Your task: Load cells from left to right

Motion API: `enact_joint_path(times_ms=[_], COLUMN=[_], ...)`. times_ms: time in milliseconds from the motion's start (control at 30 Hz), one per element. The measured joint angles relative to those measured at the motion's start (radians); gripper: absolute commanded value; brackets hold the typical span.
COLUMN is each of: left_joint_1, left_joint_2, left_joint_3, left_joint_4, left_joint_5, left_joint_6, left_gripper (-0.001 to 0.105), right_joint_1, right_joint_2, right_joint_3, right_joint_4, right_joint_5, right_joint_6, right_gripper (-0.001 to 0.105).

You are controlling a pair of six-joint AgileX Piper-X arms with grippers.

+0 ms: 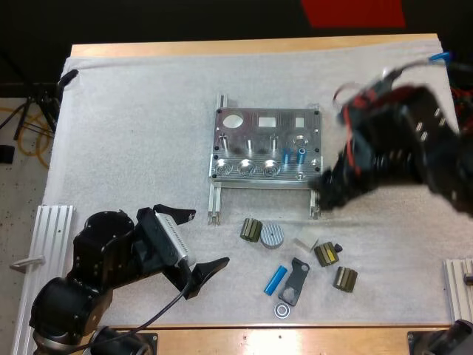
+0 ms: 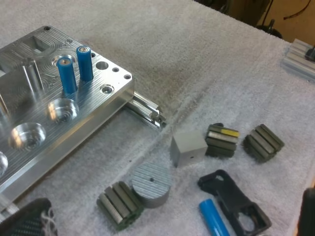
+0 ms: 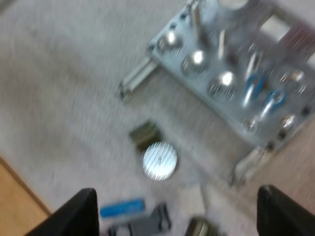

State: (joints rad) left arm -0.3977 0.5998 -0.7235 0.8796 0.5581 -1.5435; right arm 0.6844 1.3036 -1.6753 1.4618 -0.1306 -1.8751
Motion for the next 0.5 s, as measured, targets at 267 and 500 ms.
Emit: enact_joint_path(times_ms=[267,500], left_joint_1=[-0.136,-0.309], left_joint_2=[0.0,0.037], left_joint_3=[-0.013,-0.013], left_joint_4=[-0.038,-0.045], left_joint_5=[-0.037,-0.143], left_joint_6=[-0.067,-0.129], left_gripper=[0.097,0.097], right_joint_1=[0.099,0.099], right_joint_2=[-0.185,-0.392], right_joint_3=[0.265,0.464], right_joint_4=[-0.075,-0.105], right_joint_5=[0.063,0.069], right_joint_6=[0.16,0.21], right_gripper=[0.064,0.064])
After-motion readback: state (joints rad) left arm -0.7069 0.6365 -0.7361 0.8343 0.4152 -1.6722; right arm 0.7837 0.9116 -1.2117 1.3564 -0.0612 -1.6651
